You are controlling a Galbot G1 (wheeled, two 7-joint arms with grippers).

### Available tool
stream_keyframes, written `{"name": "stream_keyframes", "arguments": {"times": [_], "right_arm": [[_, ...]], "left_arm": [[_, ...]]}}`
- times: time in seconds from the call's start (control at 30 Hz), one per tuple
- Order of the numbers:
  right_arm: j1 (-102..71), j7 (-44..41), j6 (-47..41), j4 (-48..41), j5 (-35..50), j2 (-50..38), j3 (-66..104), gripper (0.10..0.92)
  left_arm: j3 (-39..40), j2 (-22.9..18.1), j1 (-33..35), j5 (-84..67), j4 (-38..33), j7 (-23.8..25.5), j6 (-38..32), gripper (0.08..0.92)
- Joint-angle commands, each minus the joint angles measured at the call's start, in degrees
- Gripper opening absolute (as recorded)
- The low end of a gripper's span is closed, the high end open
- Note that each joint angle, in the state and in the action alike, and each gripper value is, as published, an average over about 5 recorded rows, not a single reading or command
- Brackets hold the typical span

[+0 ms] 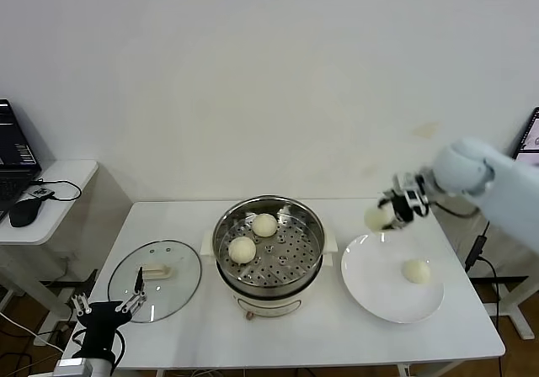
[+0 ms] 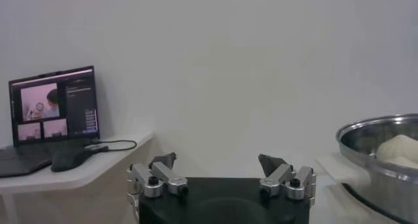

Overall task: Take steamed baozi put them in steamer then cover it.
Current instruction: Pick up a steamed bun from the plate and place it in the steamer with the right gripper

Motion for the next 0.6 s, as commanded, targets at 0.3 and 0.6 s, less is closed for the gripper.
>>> {"name": "stream_keyframes", "arguments": {"times": [0.3, 0.6], "right_arm": [[11.03, 6.52, 8.85, 3.75, 10.78, 20.54, -15.4, 0.585], [9.99, 5.88, 20.24, 3.04, -0.81, 24.92, -20.19, 0.585]], "left_arm": [[-1.1, -0.42, -0.02, -0.4, 0.21, -0.07, -0.03, 0.823], [-1.55, -1.48, -0.07, -0.52, 0.27, -0.19, -0.11, 0.823]]}}
